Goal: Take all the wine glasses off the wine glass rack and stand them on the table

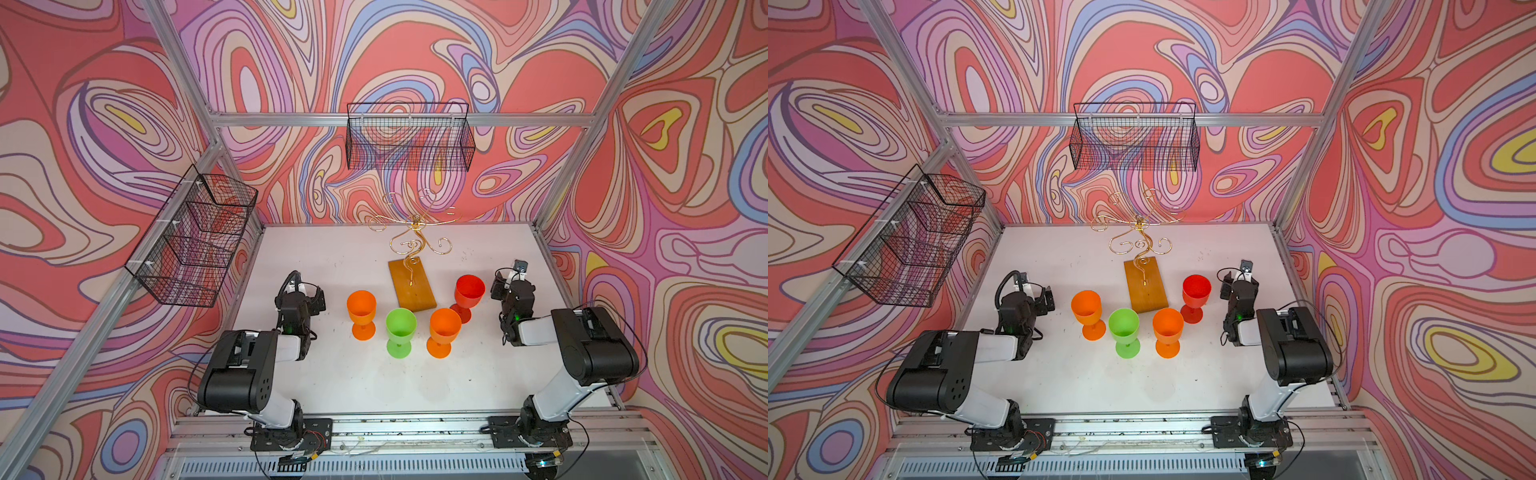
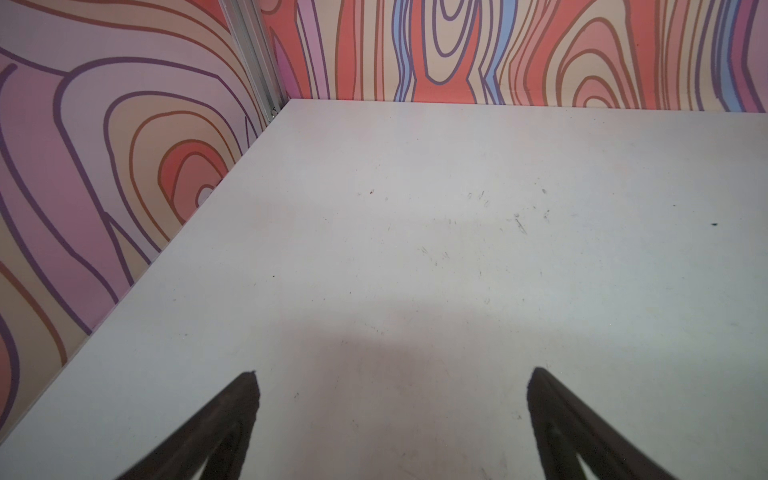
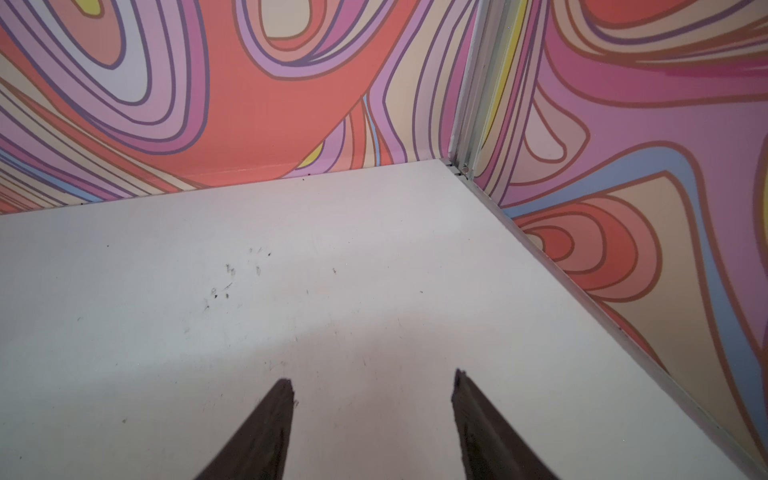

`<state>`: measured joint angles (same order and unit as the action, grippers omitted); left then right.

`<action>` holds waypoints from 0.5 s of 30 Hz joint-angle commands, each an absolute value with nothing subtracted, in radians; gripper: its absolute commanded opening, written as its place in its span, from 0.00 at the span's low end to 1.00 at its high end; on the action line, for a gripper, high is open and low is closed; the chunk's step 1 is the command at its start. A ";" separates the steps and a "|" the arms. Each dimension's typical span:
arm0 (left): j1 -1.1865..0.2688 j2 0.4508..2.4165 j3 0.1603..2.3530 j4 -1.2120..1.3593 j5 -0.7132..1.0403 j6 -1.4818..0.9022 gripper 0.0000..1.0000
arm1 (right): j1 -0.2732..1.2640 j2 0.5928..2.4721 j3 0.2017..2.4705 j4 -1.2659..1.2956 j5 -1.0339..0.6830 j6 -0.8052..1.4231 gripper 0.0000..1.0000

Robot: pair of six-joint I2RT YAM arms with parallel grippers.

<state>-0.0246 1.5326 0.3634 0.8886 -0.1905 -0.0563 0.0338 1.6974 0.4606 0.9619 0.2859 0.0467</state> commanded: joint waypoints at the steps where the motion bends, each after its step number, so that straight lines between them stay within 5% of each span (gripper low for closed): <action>1: -0.023 1.540 0.356 0.928 -0.187 -0.060 1.00 | 0.037 1.726 0.430 1.047 0.262 0.045 0.66; 3: -0.023 1.540 0.354 0.930 -0.187 -0.059 1.00 | 0.037 1.719 0.439 1.016 0.259 0.052 0.86; 6: -0.023 1.540 0.354 0.930 -0.187 -0.059 1.00 | 0.038 1.723 0.444 1.014 0.265 0.054 0.98; 15: -0.023 1.540 0.355 0.928 -0.187 -0.058 1.00 | 0.038 1.724 0.449 1.004 0.267 0.054 0.98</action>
